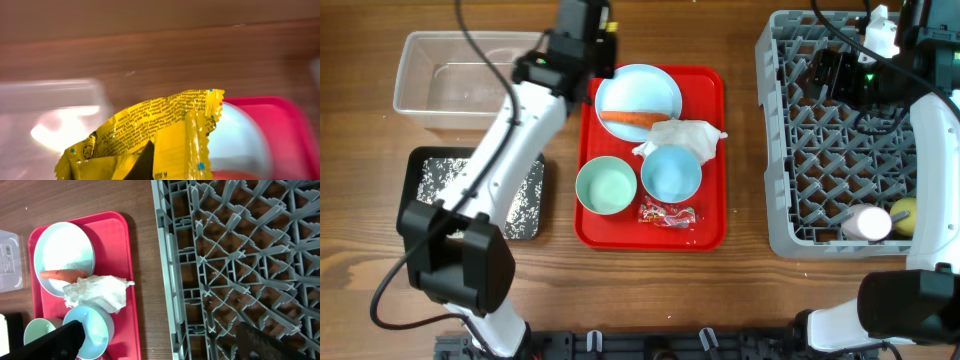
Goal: Sort waste into correct bins and load items into the dishwasher rack
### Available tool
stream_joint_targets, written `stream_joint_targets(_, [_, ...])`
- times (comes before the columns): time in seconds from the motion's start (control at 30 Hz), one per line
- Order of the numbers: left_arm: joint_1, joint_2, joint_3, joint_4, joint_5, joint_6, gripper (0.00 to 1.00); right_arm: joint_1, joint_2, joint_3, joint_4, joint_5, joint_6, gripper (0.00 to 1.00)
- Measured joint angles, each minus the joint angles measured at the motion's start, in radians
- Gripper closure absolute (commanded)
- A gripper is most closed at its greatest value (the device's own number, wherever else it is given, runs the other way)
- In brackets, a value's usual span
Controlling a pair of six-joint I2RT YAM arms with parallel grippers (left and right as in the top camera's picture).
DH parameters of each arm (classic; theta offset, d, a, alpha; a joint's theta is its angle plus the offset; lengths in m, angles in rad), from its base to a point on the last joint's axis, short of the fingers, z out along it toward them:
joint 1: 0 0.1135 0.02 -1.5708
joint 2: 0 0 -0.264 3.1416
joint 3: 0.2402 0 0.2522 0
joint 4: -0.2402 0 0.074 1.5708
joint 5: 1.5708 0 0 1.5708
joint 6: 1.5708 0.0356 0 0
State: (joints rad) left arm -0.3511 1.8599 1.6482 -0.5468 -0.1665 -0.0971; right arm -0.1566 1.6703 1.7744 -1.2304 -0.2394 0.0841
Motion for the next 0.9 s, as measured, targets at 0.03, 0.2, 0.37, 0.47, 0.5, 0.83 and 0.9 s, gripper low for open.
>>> stream_joint_targets(0.03, [0.051,0.013,0.0,-0.037,-0.022,-0.002,0.96,0.0,0.0,0.0,0.0,0.0,0.0,0.0])
stream_joint_targets(0.2, [0.238,0.127,-0.003,-0.061,-0.046,-0.012,0.09,0.0,0.0,0.0,0.0,0.0,0.0,0.0])
stream_joint_targets(0.37, [0.254,0.142,-0.005,-0.044,-0.042,-0.013,0.05,0.0,0.0,0.0,0.0,0.0,0.0,0.0])
stream_joint_targets(0.47, [0.203,0.142,-0.005,-0.044,0.011,0.001,0.07,0.0,0.0,0.0,0.0,0.0,0.0,0.01])
stream_joint_targets(0.5, [0.167,0.142,-0.005,-0.046,0.042,0.011,0.08,0.0,0.0,0.0,0.0,0.0,0.0,0.01])
stream_joint_targets(0.83, [-0.261,0.249,-0.005,-0.088,0.211,0.149,0.11,0.0,0.0,0.0,-0.003,0.0,0.0,0.01])
stream_joint_targets(0.9, [-0.284,0.286,-0.005,-0.071,0.202,0.153,0.11,0.0,0.0,0.0,-0.003,0.0,0.0,0.01])
